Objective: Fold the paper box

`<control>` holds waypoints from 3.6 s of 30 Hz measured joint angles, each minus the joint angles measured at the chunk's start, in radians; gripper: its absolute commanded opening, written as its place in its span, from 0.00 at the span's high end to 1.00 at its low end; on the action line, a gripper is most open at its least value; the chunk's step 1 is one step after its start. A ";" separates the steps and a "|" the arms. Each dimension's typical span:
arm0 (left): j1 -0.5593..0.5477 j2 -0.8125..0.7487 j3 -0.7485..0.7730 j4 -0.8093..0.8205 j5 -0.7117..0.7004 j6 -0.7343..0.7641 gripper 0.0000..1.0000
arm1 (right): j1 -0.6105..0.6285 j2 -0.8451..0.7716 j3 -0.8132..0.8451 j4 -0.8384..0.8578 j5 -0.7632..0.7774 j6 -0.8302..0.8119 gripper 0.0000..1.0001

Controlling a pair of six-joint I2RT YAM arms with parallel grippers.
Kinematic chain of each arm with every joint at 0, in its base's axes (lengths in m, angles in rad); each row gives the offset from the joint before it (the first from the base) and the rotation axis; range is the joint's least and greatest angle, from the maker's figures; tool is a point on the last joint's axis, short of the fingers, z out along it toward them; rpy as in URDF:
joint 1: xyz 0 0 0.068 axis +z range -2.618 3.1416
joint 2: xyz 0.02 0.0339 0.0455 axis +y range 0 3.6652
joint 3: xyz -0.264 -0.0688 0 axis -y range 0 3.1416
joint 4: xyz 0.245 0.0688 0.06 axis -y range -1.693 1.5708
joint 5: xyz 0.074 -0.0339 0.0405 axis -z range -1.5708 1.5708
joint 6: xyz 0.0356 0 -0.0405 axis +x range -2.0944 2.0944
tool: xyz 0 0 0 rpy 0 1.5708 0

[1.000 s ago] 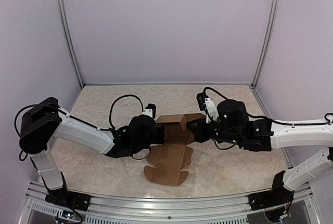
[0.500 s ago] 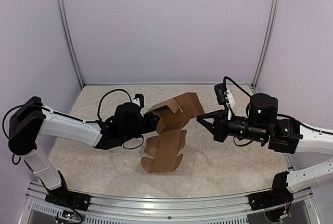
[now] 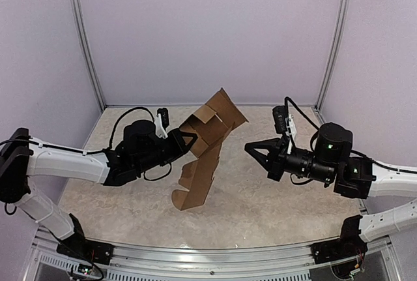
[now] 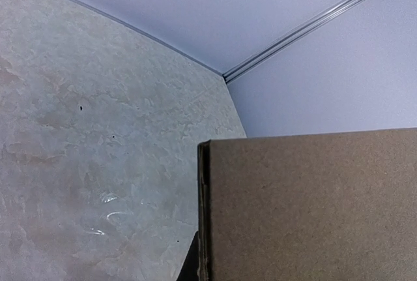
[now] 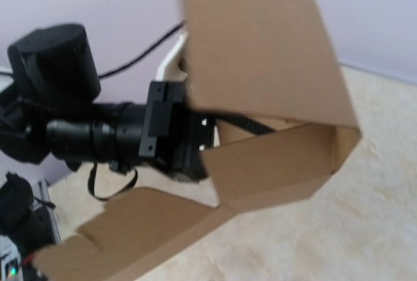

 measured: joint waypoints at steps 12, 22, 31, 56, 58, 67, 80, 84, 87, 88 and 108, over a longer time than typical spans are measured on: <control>0.000 -0.064 -0.022 0.012 0.065 -0.029 1.00 | 0.010 0.138 0.096 0.146 -0.014 -0.025 1.00; -0.005 -0.071 -0.022 0.025 0.095 -0.031 1.00 | 0.021 0.234 0.176 0.189 -0.008 -0.041 1.00; -0.027 -0.087 -0.018 0.003 0.096 0.000 1.00 | 0.039 0.292 0.218 0.163 0.055 -0.056 1.00; -0.027 -0.132 0.031 -0.119 0.059 0.116 1.00 | 0.061 0.196 0.206 -0.033 0.118 -0.058 0.96; -0.018 -0.140 0.031 -0.119 0.056 0.124 1.00 | 0.061 0.149 0.183 -0.059 0.115 -0.058 0.91; -0.007 -0.154 0.030 -0.149 0.031 0.184 1.00 | 0.061 -0.073 0.092 -0.238 0.140 -0.072 0.73; -0.007 -0.168 -0.011 -0.193 -0.037 0.360 1.00 | 0.061 -0.125 0.162 -0.436 0.150 -0.119 0.53; -0.007 -0.168 -0.027 -0.197 -0.034 0.420 1.00 | 0.061 -0.095 0.221 -0.460 0.119 -0.146 0.52; -0.007 -0.168 -0.040 -0.196 -0.024 0.453 1.00 | 0.061 -0.063 0.276 -0.481 0.091 -0.169 0.51; -0.007 -0.168 -0.044 -0.195 -0.020 0.462 1.00 | 0.061 -0.058 0.282 -0.482 0.087 -0.172 0.51; -0.021 -0.168 -0.084 -0.171 0.005 0.524 1.00 | 0.061 0.176 0.322 -0.445 -0.053 -0.191 0.53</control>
